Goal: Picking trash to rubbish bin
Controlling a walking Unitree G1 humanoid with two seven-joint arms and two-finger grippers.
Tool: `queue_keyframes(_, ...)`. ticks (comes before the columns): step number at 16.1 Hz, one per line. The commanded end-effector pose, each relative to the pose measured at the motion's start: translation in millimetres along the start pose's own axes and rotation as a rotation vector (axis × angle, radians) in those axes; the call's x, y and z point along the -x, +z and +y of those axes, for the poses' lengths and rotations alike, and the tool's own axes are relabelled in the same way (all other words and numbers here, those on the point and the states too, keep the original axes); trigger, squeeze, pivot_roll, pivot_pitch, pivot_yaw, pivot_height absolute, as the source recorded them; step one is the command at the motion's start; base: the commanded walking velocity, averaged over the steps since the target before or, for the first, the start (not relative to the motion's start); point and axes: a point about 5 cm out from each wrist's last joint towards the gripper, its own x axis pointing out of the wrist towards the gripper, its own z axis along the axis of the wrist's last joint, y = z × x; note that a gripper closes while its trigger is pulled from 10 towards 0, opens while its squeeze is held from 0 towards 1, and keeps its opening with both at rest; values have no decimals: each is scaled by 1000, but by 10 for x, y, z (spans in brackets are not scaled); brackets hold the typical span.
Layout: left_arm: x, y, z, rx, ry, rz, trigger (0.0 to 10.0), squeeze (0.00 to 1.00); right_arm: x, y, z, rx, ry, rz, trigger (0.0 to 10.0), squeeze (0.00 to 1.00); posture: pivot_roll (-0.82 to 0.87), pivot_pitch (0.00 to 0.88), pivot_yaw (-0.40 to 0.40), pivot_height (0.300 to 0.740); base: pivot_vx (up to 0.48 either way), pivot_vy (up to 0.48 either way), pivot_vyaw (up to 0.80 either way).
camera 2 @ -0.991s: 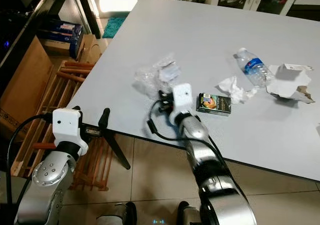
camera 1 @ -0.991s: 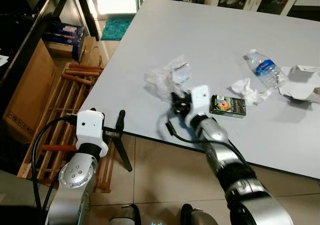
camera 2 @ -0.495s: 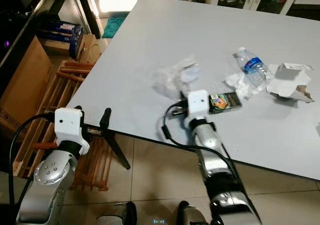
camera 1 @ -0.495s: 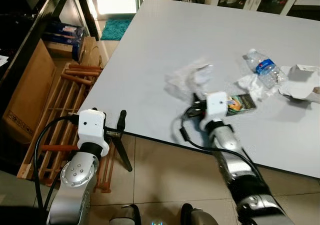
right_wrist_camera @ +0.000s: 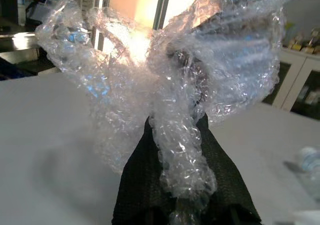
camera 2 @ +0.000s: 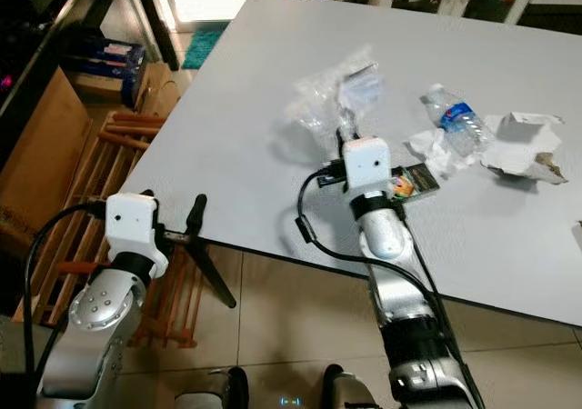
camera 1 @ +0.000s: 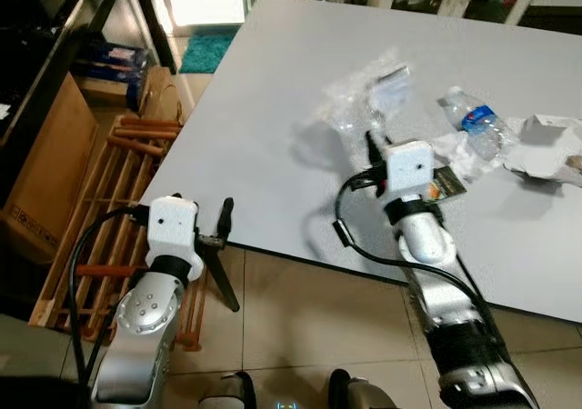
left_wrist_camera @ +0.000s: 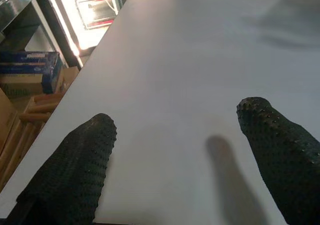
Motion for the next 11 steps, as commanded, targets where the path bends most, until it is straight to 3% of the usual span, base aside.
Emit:
queue_keyframes(1,2,-21,-1,-7,1,4,10000,0,34,39,-33,16,-11,-7,0,0,56,178,22,740,0,0,0)
queue_keyframes(4,-71,-20,-9,7,-13,-7,10000,0,293,148,-143,62,-81,-2,0,0,13,150,30,740,0,0,0)
queue_keyframes(11,-228,95,-143,42,-74,-58,10000,0,693,299,-175,107,-178,47,0,0,-75,121,54,740,0,0,0)
